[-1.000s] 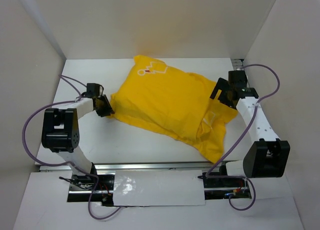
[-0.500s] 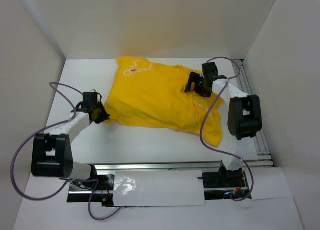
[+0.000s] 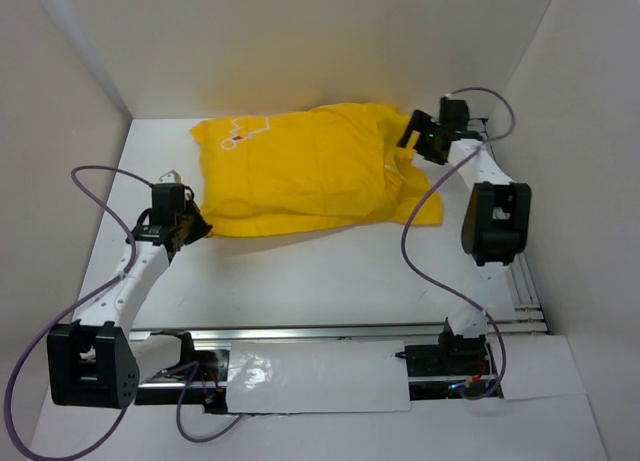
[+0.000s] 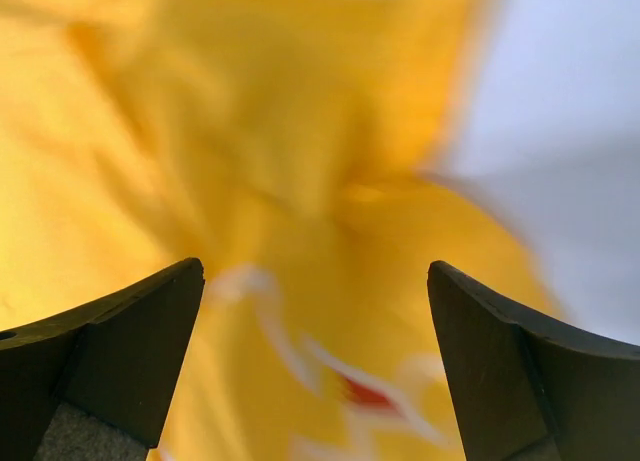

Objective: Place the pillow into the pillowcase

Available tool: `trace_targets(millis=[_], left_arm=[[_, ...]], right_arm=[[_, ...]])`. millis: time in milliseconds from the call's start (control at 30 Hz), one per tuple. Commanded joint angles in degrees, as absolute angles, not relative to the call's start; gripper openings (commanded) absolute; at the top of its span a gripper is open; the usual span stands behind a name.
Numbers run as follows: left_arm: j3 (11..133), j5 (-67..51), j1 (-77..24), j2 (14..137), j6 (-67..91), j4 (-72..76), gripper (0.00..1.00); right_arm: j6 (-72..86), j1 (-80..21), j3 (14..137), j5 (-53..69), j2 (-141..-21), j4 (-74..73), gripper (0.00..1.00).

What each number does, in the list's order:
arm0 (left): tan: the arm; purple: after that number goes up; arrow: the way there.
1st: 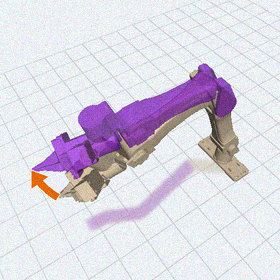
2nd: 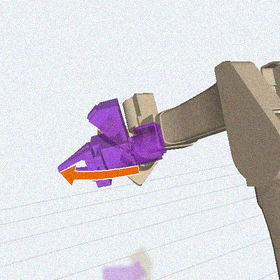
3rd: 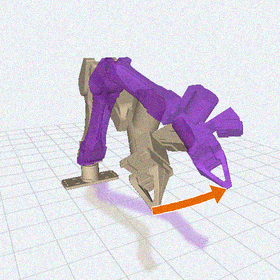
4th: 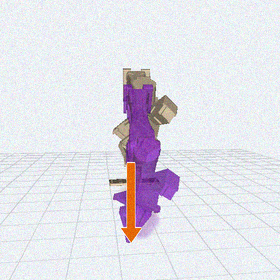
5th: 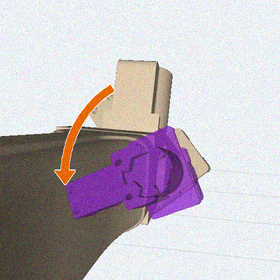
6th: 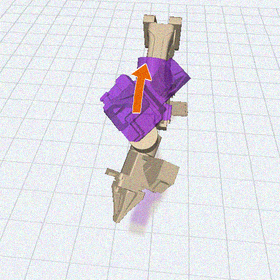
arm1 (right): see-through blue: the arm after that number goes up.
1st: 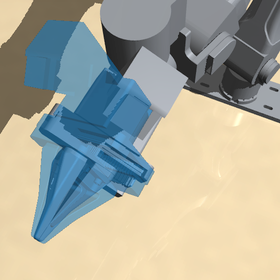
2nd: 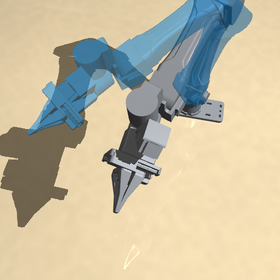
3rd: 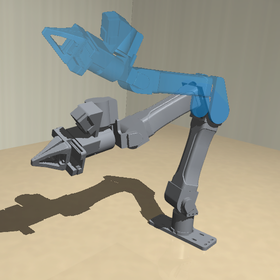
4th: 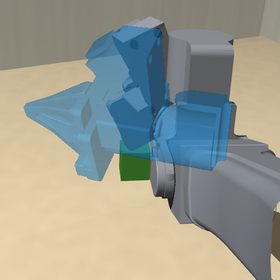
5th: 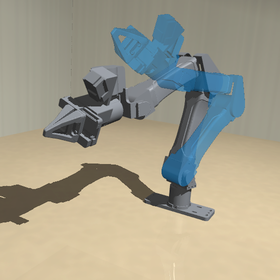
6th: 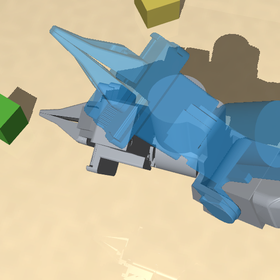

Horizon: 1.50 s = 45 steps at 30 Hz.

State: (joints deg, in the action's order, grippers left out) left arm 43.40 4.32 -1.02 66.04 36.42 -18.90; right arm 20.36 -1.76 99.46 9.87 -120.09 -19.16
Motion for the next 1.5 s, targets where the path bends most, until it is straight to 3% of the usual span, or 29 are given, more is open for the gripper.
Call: trace_targets(millis=[0,133,300,467,1067,1167,1233,1267,1467], left_arm=[[46.31,5.36,-0.97,62.93,36.12,-19.34,0.0],[46.32,4.13,-2.1,60.83,36.12,-19.34,0.0],[46.32,4.83,-3.25,58.98,36.12,-19.86,0.0],[46.85,5.45,-3.25,58.45,36.12,-20.57,0.0],[50.98,6.5,-4.31,56.16,37.18,-22.15,0.0],[52.12,7.12,-4.31,56.16,37.18,-23.29,0.0],[52.82,7.12,-4.31,56.16,37.18,-23.29,0.0],[53.69,7.12,-4.31,56.16,36.66,-23.29,0.0],[65.61,9.57,-4.31,58.62,33.58,-25.57,0.0]], right_arm=[[23.99,7.72,89.33,5.28,-107.78,-21.7,1.0],[27.5,12.03,73.59,-0.51,-94.26,-22.76,1.0],[29.0,14.85,60.93,2.19,-88.24,-22.24,1.0],[26.81,14.85,58.72,11.23,-90.35,-17.85,1.0],[29.62,6.86,57.03,8.09,-103.35,-9.41,0.98],[29.62,6.33,58.18,8.7,-105.2,-5.63,0.85],[29.62,5.81,58.18,9.22,-105.91,-2.56,0.35],[29.62,5.8,58.18,8.71,-105.21,-1.68,0.04],[26.03,4.66,62.11,-1.57,-88.44,-0.79,0.0]])
